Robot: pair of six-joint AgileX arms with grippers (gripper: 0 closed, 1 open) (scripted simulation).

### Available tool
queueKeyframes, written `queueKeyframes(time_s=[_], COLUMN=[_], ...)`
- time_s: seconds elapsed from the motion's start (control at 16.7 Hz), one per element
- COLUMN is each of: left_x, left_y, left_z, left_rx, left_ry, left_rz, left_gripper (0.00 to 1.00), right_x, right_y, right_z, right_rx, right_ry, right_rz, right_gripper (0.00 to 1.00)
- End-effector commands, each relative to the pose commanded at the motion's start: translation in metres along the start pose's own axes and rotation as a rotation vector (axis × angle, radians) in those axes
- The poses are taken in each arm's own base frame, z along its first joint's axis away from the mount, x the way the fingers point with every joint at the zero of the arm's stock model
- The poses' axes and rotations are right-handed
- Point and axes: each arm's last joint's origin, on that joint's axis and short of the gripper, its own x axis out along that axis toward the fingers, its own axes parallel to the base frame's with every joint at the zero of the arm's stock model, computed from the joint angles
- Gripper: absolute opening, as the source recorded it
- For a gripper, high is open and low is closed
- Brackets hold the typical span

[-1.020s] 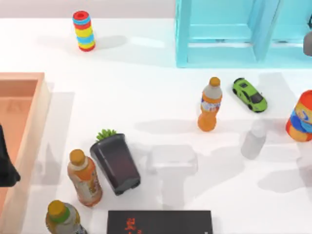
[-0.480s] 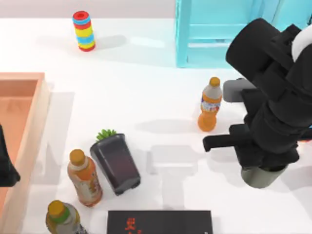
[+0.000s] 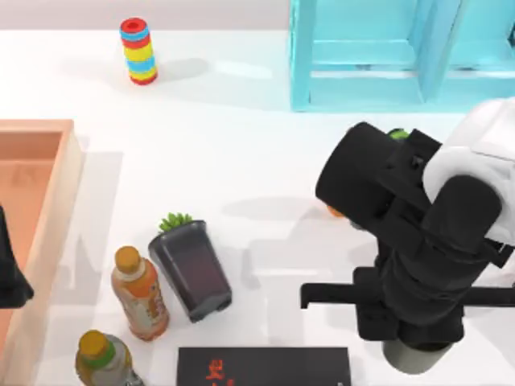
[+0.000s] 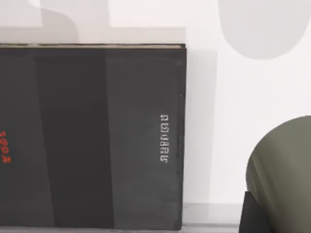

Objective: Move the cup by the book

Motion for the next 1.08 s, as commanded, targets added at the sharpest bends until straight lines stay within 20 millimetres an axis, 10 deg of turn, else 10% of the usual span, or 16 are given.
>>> queueKeyframes(time_s=[0.42,1.08], left_x=[0.0,0.0], left_y=[0.0,0.0], left_z=[0.0,0.0], left_rx=[0.0,0.0], left_ry=[0.0,0.0], left_rz=[0.0,0.0], left_gripper=[1.0,1.0], right_x=[0.004,0.064], right_y=[-0.001,-0.009], right_z=[0.002,-0.001], right_rx=[0.004,0.0], right_ry=[0.002,0.0], right_rz=[0.001,0.0], right_gripper=[0.0,0.0])
